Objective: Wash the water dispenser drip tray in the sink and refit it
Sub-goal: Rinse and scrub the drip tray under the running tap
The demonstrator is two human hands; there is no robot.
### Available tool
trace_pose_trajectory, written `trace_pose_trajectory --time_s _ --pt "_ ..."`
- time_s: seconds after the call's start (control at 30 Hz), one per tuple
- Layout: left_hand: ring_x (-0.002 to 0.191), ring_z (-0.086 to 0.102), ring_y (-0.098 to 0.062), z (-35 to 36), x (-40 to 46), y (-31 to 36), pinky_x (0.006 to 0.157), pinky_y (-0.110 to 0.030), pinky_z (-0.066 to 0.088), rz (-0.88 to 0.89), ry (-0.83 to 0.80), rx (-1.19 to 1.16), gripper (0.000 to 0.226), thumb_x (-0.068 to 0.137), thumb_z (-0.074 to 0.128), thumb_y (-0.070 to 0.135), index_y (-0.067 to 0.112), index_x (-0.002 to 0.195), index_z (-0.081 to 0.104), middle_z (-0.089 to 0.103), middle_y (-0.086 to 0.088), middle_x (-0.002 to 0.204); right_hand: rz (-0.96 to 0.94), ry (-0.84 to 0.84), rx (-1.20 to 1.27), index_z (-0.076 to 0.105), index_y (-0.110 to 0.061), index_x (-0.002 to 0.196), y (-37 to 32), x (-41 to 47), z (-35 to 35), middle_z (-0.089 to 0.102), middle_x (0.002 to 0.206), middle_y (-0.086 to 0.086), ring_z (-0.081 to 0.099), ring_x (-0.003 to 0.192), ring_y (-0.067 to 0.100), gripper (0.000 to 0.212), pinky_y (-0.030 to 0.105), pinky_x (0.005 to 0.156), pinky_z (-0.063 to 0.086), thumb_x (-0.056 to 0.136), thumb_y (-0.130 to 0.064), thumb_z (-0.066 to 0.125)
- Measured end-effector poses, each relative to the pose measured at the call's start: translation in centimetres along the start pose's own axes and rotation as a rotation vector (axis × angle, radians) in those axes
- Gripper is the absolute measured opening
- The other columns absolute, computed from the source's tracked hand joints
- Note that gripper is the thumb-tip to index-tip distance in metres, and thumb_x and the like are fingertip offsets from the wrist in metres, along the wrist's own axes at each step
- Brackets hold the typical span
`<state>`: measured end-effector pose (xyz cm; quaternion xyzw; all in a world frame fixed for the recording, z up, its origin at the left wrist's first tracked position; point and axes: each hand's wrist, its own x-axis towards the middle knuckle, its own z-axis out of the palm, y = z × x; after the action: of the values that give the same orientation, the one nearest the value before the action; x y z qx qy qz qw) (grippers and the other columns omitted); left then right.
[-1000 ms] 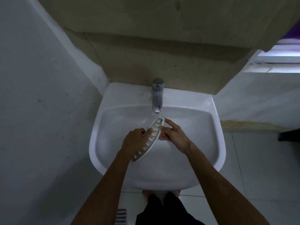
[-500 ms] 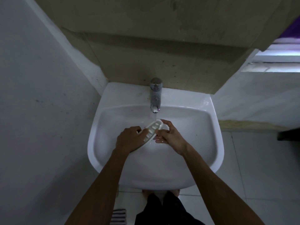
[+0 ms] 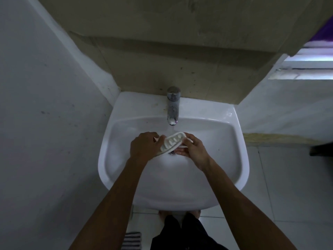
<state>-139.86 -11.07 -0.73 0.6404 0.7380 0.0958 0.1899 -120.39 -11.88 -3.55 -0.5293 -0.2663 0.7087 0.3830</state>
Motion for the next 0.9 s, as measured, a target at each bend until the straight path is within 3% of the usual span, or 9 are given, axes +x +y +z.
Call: trace_pose_trajectory --time_s 0.13,0.2,0.3,0.37,0.43,0.53,0.63,0.77,0.9 --pt "0.077 0.065 -0.026 -0.4 -0.1 -0.6 0.075 -0.035 0.043 0.113 0.320 0.182 0.039 0.085 0.043 0.047 0.024 0.087 0.074 0.070 0.000 0.082 -0.015 0.133 0.053 0.056 -0.003 0.127 1.1 0.5 0.3 0.068 0.107 0.029 0.071 0.087 0.040 0.026 0.038 0.075 0.063 0.104 -0.010 0.045" --pt "0.089 0.062 -0.031 -0.1 -0.4 -1.4 0.084 -0.042 0.042 0.050 0.404 0.148 0.034 0.084 0.051 0.044 0.023 0.100 0.072 0.069 -0.005 0.097 -0.021 0.196 0.112 0.053 -0.004 0.129 1.2 0.8 0.0 0.067 0.111 0.026 0.072 0.087 0.038 0.027 0.040 0.078 0.062 0.104 -0.010 0.046" --pt "0.111 0.054 -0.036 0.8 -1.0 -1.9 0.094 -0.047 0.043 -0.201 0.251 -0.196 0.060 0.086 0.063 0.046 0.017 0.136 0.048 0.050 -0.014 0.132 -0.035 0.237 0.178 0.049 -0.006 0.130 0.9 0.9 -0.7 0.068 0.106 0.021 0.074 0.082 0.033 0.027 0.040 0.078 0.062 0.103 -0.010 0.047" --pt "0.114 0.058 -0.032 1.5 -0.8 -1.9 0.096 -0.041 0.045 -0.403 0.080 -0.511 0.071 0.087 0.063 0.050 0.013 0.142 0.037 0.049 -0.014 0.137 -0.033 0.241 0.212 0.048 -0.007 0.129 0.7 0.7 -0.9 0.068 0.099 0.018 0.073 0.078 0.030 0.026 0.039 0.079 0.062 0.103 -0.009 0.048" --pt "0.097 0.069 -0.021 2.1 -0.3 -1.6 0.087 -0.035 0.051 -0.493 -0.052 -0.763 0.058 0.089 0.062 0.046 0.008 0.131 0.047 0.064 -0.011 0.125 -0.024 0.234 0.230 0.047 -0.007 0.129 0.7 0.5 -1.0 0.069 0.095 0.017 0.073 0.079 0.030 0.025 0.040 0.081 0.061 0.103 -0.008 0.047" --pt "0.064 0.070 -0.002 3.0 0.0 -0.6 0.062 -0.027 0.051 -0.498 -0.069 -1.042 0.038 0.094 0.061 0.027 0.002 0.121 0.051 0.068 -0.012 0.114 -0.003 0.203 0.240 0.046 -0.007 0.128 1.2 0.3 -1.5 0.072 0.095 0.018 0.074 0.084 0.032 0.024 0.041 0.084 0.060 0.103 -0.006 0.044" --pt "0.069 0.072 -0.010 3.0 0.2 -0.1 0.059 -0.021 0.054 -0.469 -0.045 -1.158 0.033 0.094 0.062 0.019 0.001 0.118 0.049 0.067 -0.014 0.112 0.044 0.180 0.149 0.046 -0.007 0.129 1.4 0.1 -2.1 0.071 0.105 0.022 0.073 0.090 0.032 0.026 0.037 0.080 0.061 0.103 -0.007 0.044" --pt "0.076 0.071 -0.020 2.7 0.4 -0.4 0.064 -0.021 0.055 -0.411 -0.023 -1.117 0.024 0.092 0.064 0.018 0.007 0.111 0.052 0.068 -0.016 0.109 -0.002 0.189 -0.042 0.051 -0.008 0.131 1.3 -0.4 -2.8 0.067 0.105 0.019 0.064 0.084 0.024 0.029 0.029 0.067 0.053 0.102 -0.014 0.051" --pt "0.076 0.071 -0.021 2.8 0.6 -0.5 0.063 -0.023 0.054 -0.401 -0.027 -1.115 0.021 0.093 0.063 0.018 0.008 0.109 0.053 0.068 -0.016 0.109 -0.107 0.199 -0.285 0.061 -0.023 0.125 1.1 -0.2 -3.4 0.064 0.109 0.006 0.059 0.095 0.018 0.025 0.032 0.078 0.052 0.102 -0.017 0.052"
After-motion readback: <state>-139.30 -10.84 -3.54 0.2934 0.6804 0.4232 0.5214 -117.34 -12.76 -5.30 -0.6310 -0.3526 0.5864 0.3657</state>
